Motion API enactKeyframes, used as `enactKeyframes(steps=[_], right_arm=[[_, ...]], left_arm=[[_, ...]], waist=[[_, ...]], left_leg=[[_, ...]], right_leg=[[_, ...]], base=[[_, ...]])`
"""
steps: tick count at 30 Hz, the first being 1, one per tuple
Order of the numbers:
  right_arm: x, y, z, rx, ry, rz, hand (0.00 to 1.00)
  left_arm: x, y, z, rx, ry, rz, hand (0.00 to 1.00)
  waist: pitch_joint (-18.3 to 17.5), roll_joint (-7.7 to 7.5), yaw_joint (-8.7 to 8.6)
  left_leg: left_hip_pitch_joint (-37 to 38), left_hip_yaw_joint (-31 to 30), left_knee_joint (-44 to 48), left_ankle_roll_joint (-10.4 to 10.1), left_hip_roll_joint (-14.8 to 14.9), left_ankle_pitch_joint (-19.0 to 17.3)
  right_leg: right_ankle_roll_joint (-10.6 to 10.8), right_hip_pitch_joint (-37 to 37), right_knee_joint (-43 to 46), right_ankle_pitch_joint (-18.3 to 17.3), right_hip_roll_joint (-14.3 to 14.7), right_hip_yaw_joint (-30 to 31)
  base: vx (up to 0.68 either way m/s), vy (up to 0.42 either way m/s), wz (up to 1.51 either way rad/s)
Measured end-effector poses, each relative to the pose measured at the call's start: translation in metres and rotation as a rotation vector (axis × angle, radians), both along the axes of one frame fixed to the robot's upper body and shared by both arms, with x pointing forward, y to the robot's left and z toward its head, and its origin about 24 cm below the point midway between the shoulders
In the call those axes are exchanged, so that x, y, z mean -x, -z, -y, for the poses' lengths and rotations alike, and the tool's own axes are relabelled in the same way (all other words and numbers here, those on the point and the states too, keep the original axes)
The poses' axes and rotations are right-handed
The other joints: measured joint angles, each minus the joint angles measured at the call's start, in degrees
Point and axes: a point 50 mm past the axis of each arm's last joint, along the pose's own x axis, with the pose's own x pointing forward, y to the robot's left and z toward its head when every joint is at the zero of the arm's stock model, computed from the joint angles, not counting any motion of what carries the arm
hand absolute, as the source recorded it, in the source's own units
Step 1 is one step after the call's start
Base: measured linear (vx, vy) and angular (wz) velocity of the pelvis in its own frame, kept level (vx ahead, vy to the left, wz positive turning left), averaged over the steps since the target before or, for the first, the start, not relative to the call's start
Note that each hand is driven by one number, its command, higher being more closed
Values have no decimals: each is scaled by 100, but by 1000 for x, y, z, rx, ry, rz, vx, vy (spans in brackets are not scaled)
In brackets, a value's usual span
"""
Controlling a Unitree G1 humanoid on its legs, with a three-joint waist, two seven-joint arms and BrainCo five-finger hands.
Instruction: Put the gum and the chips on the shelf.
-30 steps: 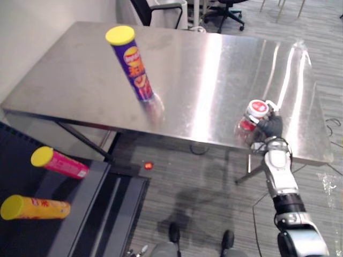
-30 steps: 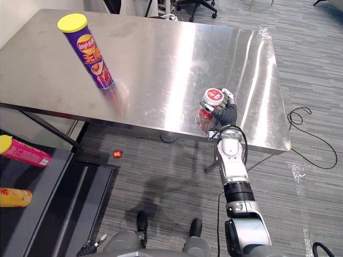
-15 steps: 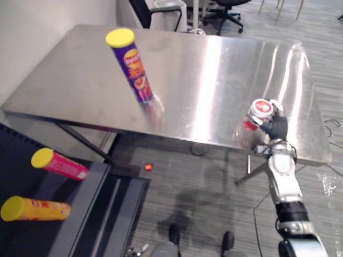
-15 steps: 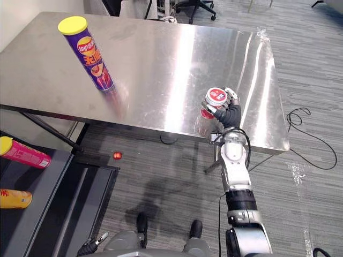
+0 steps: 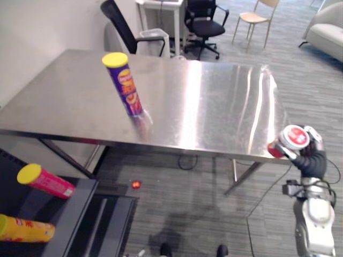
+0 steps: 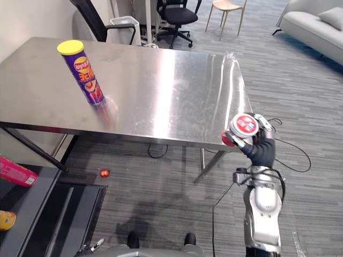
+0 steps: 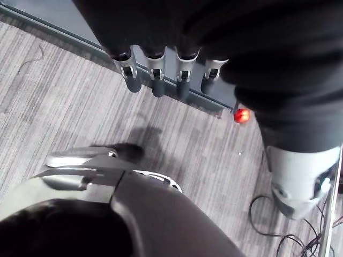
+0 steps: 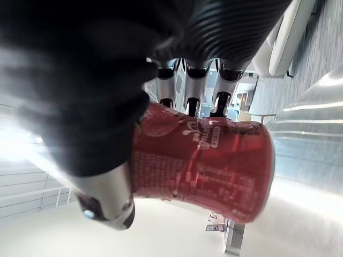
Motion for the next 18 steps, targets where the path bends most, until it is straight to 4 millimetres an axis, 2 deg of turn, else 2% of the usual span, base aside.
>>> enactKeyframes(steps=[6, 11, 15, 16, 18], right_arm=[[10, 11, 1, -35, -4, -45, 100], [10, 21, -2, -66, -23, -80, 100], [6, 30, -15, -97, -76, -112, 100], [2, 39, -24, -115, -115, -148, 100], [-2, 45, -33, -128, -156, -178, 100]], left_arm=[[5, 1, 2, 8, -24, -10, 0], [9, 2, 1, 20, -25, -23, 0], [10, 2, 1, 44, -55, -20, 0], [10, 3, 1, 57, -63, -21, 0], [10, 3, 1, 67, -84, -14, 0]], waist=[[-189, 50, -17], [-209, 35, -19], [-179, 32, -44], [-137, 96, -30], [-114, 111, 3]], left_leg=[[34, -6, -2, -13, -3, 14], [178, -52, 115, -14, 6, -8], [-272, -321, 1164, -7, 114, -426], [-521, -534, 1517, -27, 188, -544], [-748, -801, 1732, -56, 248, -565]], right_leg=[[-7, -12, 85, -18, -10, 21], [-22, -10, 534, -261, -47, 30], [-71, 17, 941, -502, -77, -168], [-121, 29, 1042, -578, -31, -353], [-180, 49, 1072, -614, 36, -605]], base=[[-43, -5, 0], [-9, -6, 4], [-50, -30, 32], [-100, -60, 52], [-120, -94, 75]])
